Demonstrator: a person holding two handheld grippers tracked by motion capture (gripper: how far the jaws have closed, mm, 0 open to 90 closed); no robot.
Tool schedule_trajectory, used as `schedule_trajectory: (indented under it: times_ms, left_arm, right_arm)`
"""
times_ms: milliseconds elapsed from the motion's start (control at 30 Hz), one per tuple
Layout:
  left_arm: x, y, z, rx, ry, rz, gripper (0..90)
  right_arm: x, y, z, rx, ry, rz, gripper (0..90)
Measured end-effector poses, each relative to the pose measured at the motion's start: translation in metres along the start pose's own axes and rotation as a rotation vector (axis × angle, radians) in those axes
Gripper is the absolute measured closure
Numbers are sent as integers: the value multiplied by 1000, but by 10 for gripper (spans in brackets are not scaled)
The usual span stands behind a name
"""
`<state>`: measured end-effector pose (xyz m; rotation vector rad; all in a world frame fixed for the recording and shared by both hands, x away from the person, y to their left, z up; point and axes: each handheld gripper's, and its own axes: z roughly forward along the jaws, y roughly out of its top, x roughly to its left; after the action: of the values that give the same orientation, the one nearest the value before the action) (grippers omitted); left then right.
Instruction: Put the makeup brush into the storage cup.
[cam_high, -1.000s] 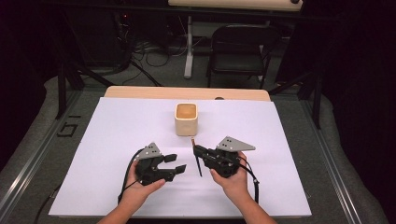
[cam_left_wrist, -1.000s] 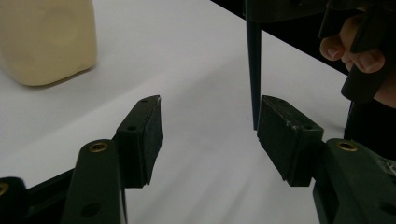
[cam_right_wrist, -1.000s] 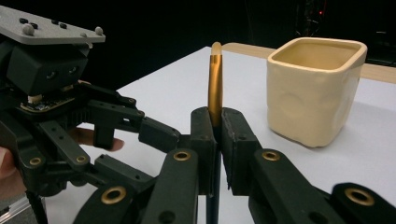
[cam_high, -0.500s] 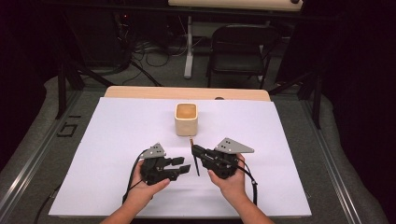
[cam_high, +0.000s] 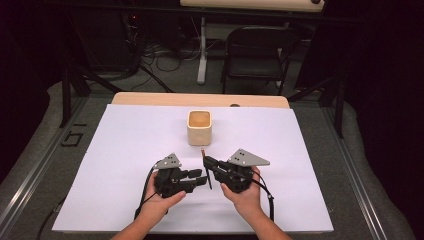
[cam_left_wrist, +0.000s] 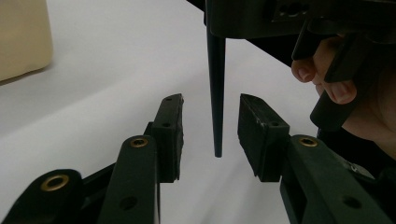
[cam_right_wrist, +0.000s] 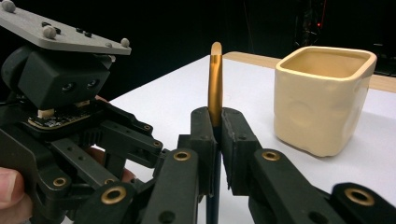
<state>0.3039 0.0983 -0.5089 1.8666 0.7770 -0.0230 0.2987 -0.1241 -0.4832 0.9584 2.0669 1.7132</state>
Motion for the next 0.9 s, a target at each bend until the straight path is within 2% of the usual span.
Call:
schedule_trajectory:
  times_ms: [500, 900]
  left_arm:
    - [0, 1, 4, -12, -9, -44, 684]
    - [1, -1, 5, -10, -21, -64, 738]
  right_arm:
    - [3, -1, 2, 4, 10, -14, 838]
    - [7, -3, 4, 25, 16, -35, 838]
